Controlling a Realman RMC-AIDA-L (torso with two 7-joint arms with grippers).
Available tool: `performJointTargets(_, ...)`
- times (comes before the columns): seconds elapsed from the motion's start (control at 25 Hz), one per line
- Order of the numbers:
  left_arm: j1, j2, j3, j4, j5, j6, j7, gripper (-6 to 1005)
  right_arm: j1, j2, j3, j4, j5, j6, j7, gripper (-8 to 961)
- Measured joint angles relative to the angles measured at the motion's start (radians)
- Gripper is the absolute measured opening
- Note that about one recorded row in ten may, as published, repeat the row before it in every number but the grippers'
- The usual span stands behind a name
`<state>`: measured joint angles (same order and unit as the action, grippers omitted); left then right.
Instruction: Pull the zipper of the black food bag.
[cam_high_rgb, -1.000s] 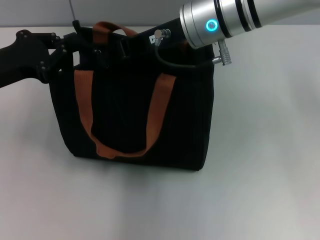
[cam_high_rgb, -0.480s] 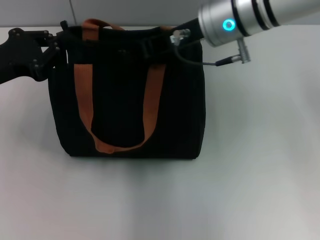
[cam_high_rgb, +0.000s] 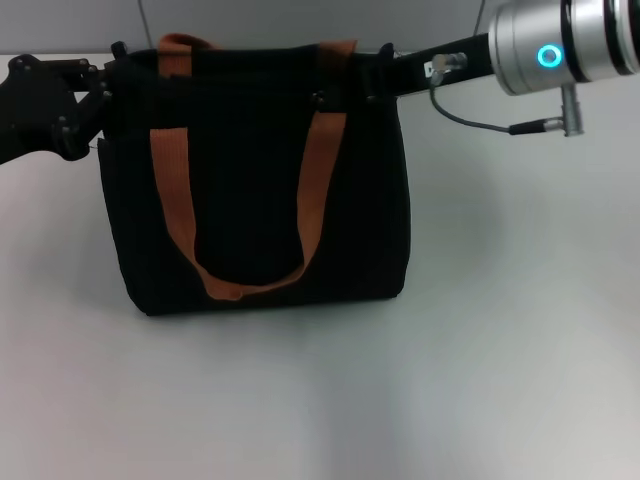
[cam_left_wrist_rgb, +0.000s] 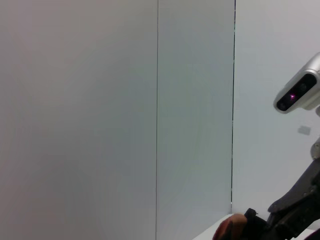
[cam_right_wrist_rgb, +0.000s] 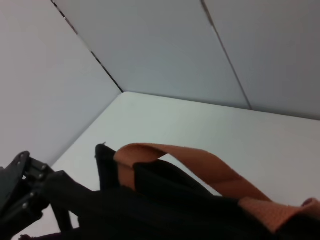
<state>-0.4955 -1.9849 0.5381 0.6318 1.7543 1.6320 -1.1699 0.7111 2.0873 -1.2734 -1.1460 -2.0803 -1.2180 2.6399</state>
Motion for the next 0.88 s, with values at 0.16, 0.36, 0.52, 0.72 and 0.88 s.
performJointTargets(0.16, -0.003, 0.0, 0.0, -0.003, 0.0, -0.005, 0.0, 40, -0.025, 0.001, 0.002, -0.007, 0.049, 0.003, -0.004, 49)
performJointTargets(0.36, -0.004, -0.003, 0.0, -0.005, 0.0, -0.016, 0.0, 40, -0.073, -0.002, 0.038, 0.03, 0.221, 0.004, -0.157, 55)
performJointTargets(0.52, -0.003, -0.006, 0.0, -0.006, 0.0, -0.029, -0.004, 40, -0.13, -0.003, 0.063, 0.06, 0.41, -0.003, -0.353, 144)
performJointTargets(0.72, -0.002, -0.012, 0.0, -0.008, 0.001, -0.048, -0.009, 40, -0.187, -0.004, 0.087, 0.174, 0.649, -0.053, -0.723, 325)
performJointTargets(0.88, 0.0, -0.019, -0.001, -0.009, 0.001, -0.06, -0.01, 40, -0.194, -0.007, 0.152, 0.383, 0.797, -0.238, -1.087, 426)
